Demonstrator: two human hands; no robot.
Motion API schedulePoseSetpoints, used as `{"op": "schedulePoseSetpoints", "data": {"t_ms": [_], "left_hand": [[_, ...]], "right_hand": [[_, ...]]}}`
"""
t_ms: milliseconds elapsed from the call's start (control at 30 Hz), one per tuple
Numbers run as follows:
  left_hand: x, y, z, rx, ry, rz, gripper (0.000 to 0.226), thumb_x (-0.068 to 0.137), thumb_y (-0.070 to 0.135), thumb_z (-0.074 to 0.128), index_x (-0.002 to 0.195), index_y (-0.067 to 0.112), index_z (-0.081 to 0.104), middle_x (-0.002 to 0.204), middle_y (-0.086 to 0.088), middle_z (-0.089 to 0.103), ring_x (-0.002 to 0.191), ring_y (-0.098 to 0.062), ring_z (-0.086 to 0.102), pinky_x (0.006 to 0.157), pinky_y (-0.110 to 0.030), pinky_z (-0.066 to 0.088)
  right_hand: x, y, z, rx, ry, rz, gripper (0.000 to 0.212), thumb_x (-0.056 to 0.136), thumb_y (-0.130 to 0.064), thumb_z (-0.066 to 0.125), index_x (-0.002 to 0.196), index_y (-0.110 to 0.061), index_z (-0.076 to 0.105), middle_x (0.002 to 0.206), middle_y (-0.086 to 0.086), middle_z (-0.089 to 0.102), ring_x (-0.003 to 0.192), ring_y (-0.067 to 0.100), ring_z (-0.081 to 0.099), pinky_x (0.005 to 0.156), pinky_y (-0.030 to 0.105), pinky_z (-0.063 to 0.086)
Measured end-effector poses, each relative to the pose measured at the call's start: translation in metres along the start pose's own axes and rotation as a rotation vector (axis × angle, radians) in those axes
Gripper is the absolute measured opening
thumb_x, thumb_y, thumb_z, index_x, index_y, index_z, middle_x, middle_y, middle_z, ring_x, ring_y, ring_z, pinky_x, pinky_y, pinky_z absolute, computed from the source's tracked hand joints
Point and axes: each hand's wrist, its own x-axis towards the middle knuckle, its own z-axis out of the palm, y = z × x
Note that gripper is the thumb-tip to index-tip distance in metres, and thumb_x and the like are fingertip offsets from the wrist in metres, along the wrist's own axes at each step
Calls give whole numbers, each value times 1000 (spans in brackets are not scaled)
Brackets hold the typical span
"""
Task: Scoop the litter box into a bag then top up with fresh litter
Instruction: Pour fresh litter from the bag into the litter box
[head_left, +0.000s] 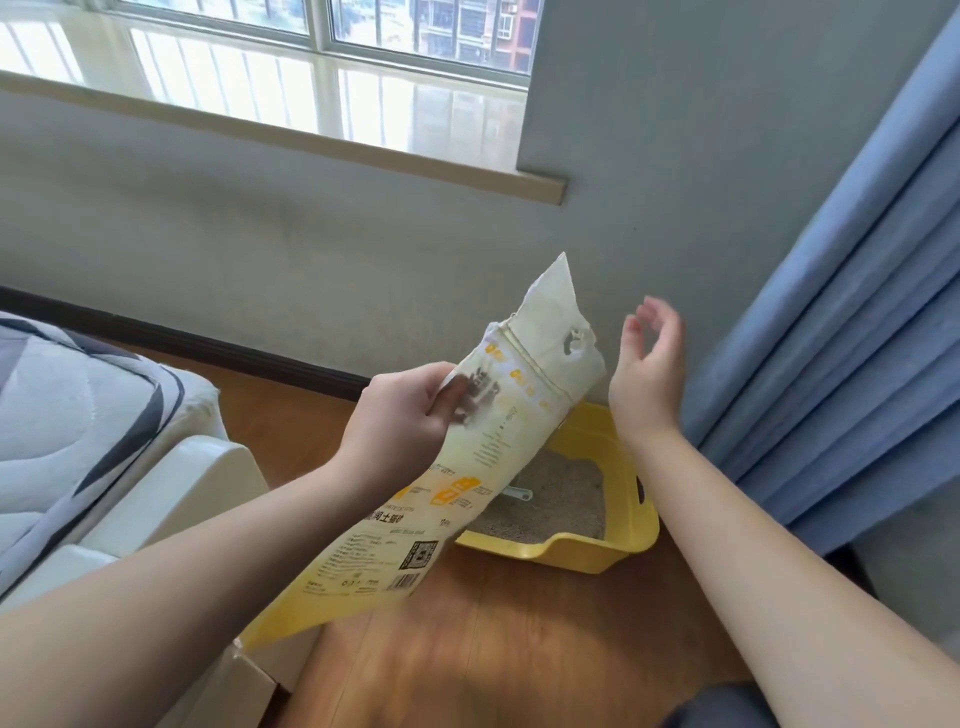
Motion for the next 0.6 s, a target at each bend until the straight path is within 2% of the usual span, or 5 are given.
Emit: {"op": "schedulePoseSetpoints", "data": {"t_ms": [167,300,433,533,600], "left_hand": [[4,15,-13,-175,65,20,26,99,34,54,88,21,73,77,12,73,73,2,68,70,-36,58],[4,22,-20,-339,77,-55,22,98,28,57,89,17,73,79,5,75,75,-7,72,70,-38,61],[2,23,-22,-434,59,-91,19,97,23,58,92,14,73,82,-1,75,77,-15,74,72,-42,61],[1,23,-21,-467,62,-114,18,98,21,57,92,13,73,83,-2,76,78,-17,74,72,-40,61],[0,19,-22,-479,86,-132,18,98,21,58,92,14,73,83,-2,76,78,-18,74,73,-42,61]], "right_hand": [[-2,42,-4,-4,-187,391,61,96,-51,42,147,-20,27,148,1,37,133,20,40,97,31,36],[-1,50,0,238,-92,584,76,89,-59,47,150,-28,14,154,6,25,136,23,34,104,40,33],[-2,68,4,501,-385,679,54,96,-57,32,130,-19,50,120,19,57,103,32,57,100,36,39],[-1,63,5,561,-330,672,46,103,-39,30,127,-5,49,87,8,51,67,16,43,65,26,36],[2,63,6,566,-260,655,36,104,-32,33,119,-5,54,88,13,54,70,17,51,68,28,41]]}}
